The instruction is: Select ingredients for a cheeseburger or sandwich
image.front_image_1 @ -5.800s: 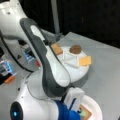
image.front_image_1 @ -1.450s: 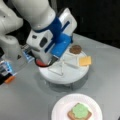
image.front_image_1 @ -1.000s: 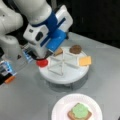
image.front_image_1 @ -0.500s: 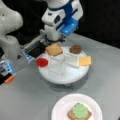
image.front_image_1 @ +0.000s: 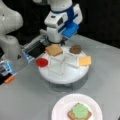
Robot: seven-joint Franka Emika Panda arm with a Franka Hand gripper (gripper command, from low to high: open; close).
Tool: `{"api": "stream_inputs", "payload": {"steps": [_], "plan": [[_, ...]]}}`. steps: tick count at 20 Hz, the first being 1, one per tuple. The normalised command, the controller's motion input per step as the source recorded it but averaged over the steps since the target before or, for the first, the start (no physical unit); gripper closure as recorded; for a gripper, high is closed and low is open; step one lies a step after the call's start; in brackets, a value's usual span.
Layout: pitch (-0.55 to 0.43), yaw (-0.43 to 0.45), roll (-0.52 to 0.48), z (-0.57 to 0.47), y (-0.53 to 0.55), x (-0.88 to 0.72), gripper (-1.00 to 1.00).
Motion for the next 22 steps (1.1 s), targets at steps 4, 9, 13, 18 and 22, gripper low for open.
{"api": "stream_inputs", "payload": {"steps": [4, 9, 13, 18, 22], "plan": [[-0.07, 0.157, -0.17, -0.15, -0.18, -0.03, -1.0], [-0.135, 0.169, -0.075, -0.28, -0.18, -0.01, -1.0], [-0.16, 0.15, -0.034, -0.43, -0.2, -0.04, -1.0], [-0.163, 0.107, 0.016, -0.39, -0.1, -0.1, -1.0], [-0.164, 0.08, 0.02, -0.22, 0.0, -0.13, -1.0]]}}
